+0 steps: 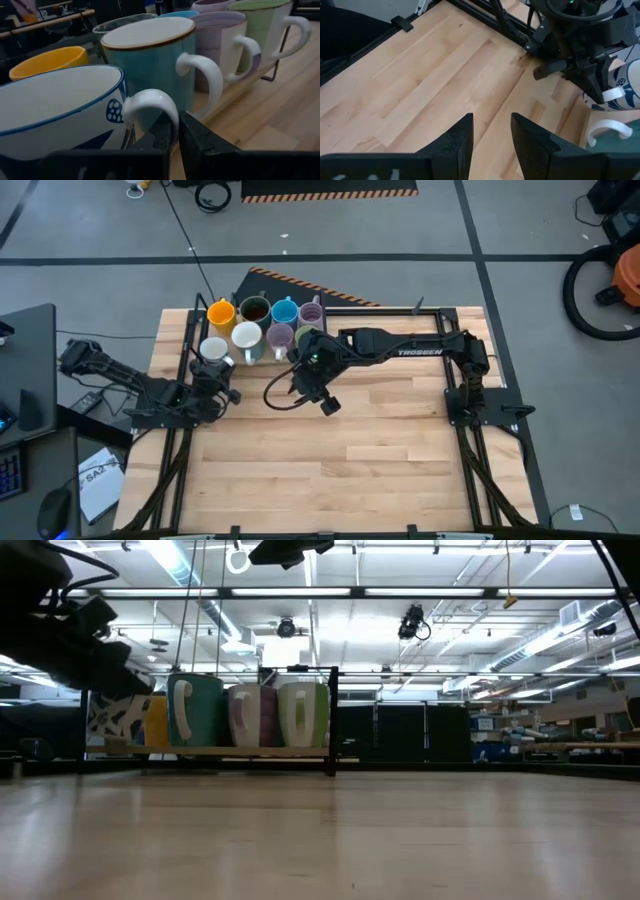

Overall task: Place coffee mugs
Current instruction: Put the blue patterned mug on the shelf

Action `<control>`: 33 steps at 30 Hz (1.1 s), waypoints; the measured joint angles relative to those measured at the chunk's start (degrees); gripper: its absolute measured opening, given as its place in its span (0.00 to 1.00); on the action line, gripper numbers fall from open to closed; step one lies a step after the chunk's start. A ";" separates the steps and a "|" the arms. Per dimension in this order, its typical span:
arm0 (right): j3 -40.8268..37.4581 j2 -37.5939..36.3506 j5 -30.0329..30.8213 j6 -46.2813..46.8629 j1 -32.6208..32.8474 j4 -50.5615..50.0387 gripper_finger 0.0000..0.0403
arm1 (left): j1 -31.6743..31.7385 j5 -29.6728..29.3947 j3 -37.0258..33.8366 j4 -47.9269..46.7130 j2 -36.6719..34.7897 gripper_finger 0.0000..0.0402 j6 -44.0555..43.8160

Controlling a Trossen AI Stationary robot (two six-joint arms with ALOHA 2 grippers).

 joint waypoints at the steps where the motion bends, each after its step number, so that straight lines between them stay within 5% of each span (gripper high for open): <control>1: 0.00 0.00 -0.02 0.00 0.01 0.00 0.34 | 0.37 0.01 0.00 0.47 0.00 0.06 0.63; 17: 0.02 0.00 -0.17 -0.02 0.52 -0.43 0.34 | 8.69 3.17 0.00 4.18 0.00 0.06 8.03; 33: 0.02 0.00 -0.15 -0.23 1.34 -2.10 0.34 | 19.16 13.74 -7.54 32.45 0.00 0.06 24.10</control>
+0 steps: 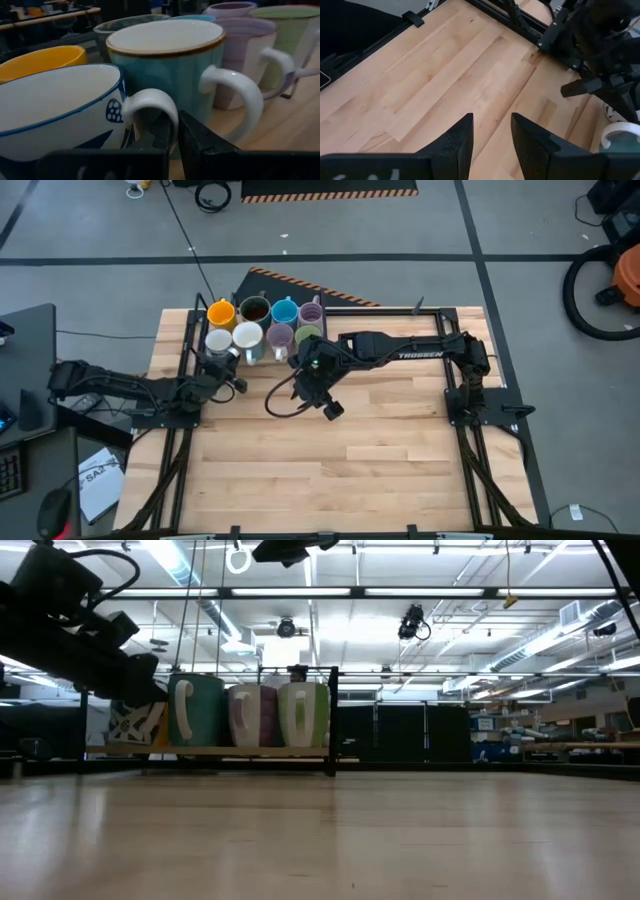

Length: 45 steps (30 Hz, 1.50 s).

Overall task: Place coffee mugs
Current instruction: Put the blue patterned mug on the shelf

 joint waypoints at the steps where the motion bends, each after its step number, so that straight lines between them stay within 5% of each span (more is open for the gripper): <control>1: 0.00 0.00 0.02 0.00 -0.02 0.00 0.34 | 0.49 0.97 -0.07 1.23 0.00 0.06 1.12; 24: 0.00 -0.02 0.04 0.67 0.57 -0.61 0.34 | 6.77 8.12 -0.03 2.72 -0.02 0.06 2.50; 45: 0.00 -0.04 0.13 0.67 0.60 -0.76 0.34 | 6.62 8.73 0.04 -1.83 0.00 0.22 -1.25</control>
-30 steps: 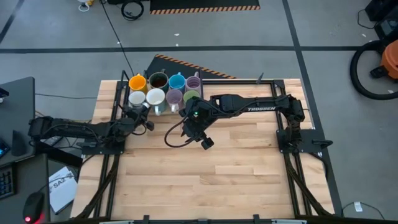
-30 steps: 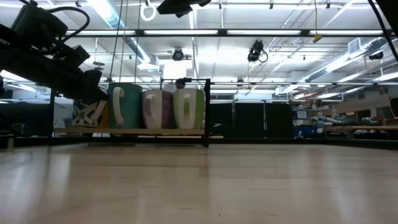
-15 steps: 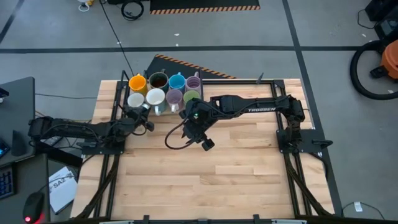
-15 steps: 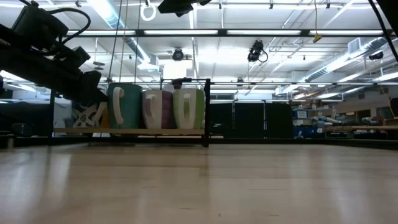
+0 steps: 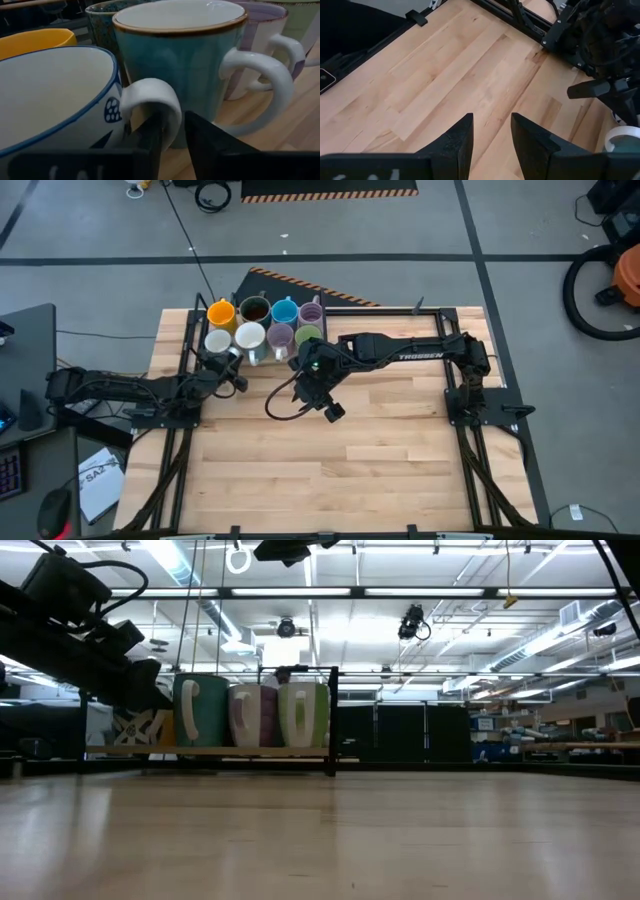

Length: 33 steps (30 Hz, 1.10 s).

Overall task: Place coffee mugs
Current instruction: Put the blue patterned mug on the shelf

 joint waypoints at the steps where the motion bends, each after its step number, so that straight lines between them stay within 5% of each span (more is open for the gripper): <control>1: 0.00 0.00 0.00 0.00 0.00 0.00 0.34 | -0.02 -0.02 0.00 0.00 0.00 0.24 0.02; 14: 0.00 0.00 0.00 0.44 0.00 -0.17 0.34 | -0.02 0.72 0.13 0.09 0.00 0.36 0.13; 33: 0.02 0.00 0.02 0.87 0.00 -1.07 0.34 | -0.02 1.11 0.15 -0.04 0.00 0.37 -0.87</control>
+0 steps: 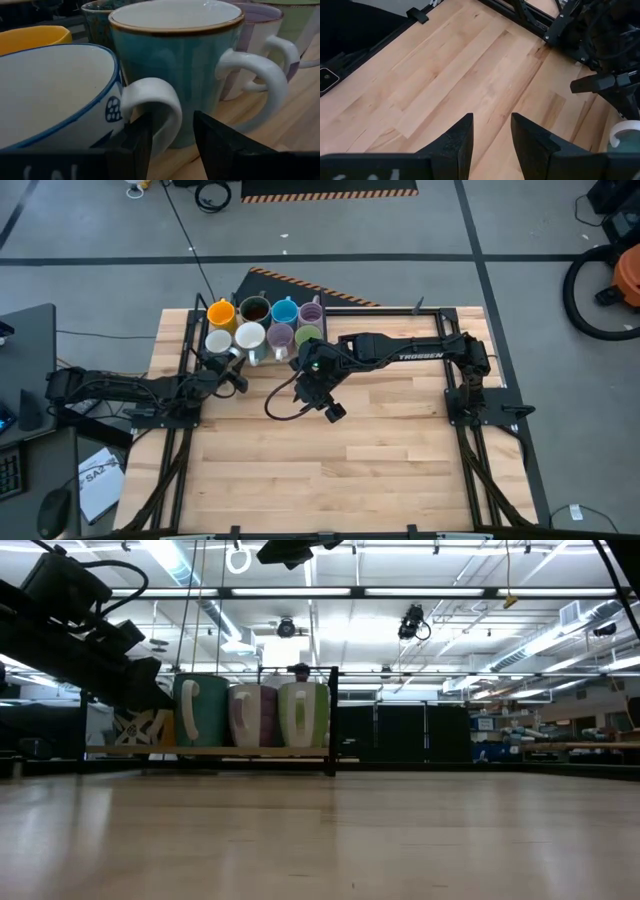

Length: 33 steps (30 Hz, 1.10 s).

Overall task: Place coffee mugs
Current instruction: Put the blue patterned mug on the shelf

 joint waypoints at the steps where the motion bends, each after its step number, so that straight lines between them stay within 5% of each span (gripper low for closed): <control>1: 0.00 0.00 0.00 0.00 0.00 0.00 0.34 | 0.00 0.02 0.01 -0.01 0.00 0.37 0.00; 7: 0.00 0.00 0.00 0.02 0.00 -0.04 0.34 | -0.04 2.17 1.02 -1.72 0.00 0.37 0.76; 11: 0.00 0.00 0.00 0.02 0.00 -0.11 0.34 | -0.09 3.19 6.06 -10.85 -0.01 0.37 0.37; 33: 0.00 0.00 0.02 0.00 0.68 -0.20 0.34 | -5.50 2.89 15.58 -32.83 0.00 0.37 -15.80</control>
